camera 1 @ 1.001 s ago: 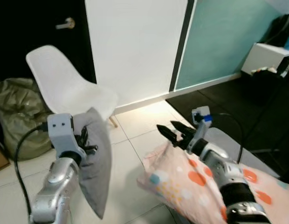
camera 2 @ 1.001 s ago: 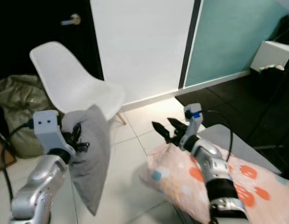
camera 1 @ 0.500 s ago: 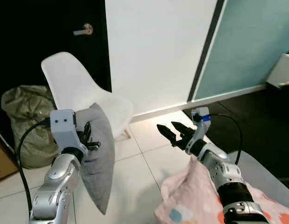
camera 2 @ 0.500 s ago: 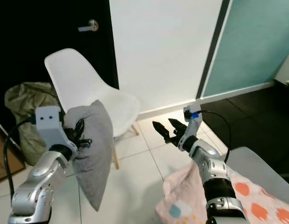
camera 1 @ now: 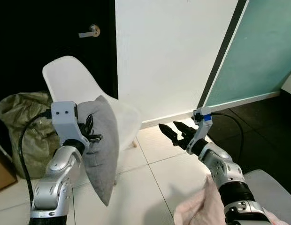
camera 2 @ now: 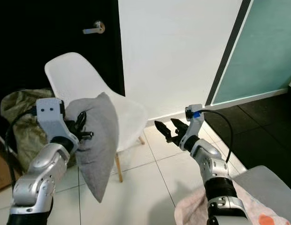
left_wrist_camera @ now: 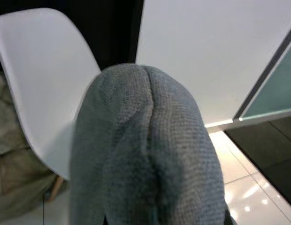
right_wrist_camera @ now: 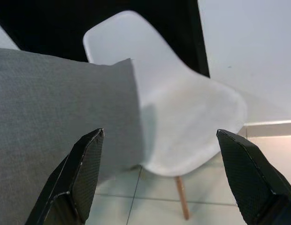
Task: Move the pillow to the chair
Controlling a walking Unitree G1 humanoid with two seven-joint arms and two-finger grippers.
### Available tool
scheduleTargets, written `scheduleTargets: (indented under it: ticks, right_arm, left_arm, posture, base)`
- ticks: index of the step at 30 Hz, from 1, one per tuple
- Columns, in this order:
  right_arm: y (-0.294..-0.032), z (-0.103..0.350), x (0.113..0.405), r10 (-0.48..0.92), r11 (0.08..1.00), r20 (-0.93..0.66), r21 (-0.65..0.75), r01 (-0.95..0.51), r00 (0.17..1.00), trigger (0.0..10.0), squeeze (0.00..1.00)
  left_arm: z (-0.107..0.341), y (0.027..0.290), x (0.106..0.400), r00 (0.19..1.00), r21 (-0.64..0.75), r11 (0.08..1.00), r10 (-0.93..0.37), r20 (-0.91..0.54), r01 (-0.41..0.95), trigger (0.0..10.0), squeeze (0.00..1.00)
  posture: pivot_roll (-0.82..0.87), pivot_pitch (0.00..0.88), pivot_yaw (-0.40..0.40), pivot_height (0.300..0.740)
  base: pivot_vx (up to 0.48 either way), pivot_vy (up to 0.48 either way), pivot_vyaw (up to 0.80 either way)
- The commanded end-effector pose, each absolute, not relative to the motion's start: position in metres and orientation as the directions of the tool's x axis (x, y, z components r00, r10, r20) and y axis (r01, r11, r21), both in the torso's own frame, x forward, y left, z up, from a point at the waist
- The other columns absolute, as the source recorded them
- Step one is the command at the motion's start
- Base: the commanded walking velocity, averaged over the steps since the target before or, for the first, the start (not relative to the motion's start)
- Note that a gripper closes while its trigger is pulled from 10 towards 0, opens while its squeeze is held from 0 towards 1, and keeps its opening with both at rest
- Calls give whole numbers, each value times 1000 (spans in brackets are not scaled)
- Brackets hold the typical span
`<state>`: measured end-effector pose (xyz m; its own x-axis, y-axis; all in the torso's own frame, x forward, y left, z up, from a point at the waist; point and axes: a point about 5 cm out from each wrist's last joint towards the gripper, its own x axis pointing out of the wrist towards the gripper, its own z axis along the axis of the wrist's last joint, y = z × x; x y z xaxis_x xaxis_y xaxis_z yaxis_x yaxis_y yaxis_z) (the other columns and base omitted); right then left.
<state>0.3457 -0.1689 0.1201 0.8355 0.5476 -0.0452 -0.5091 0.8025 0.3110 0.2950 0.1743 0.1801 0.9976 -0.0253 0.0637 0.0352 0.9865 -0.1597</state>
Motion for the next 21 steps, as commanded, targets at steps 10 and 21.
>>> scheduleTargets:
  ticks: [10,21]
  right_arm:
    - [-174,118,347,522,825,-81,302,-478,849,10000,0]
    - [-177,117,347,511,835,-103,296,-464,854,10000,0]
  left_arm:
    - [210,161,307,973,-192,970,-108,206,148,10000,0]
    - [210,161,318,962,-245,946,-158,223,212,10000,0]
  posture:
    - [-169,15,-41,735]
    - [-179,10,-39,735]
  base:
    - [472,0,0]
    - [472,0,0]
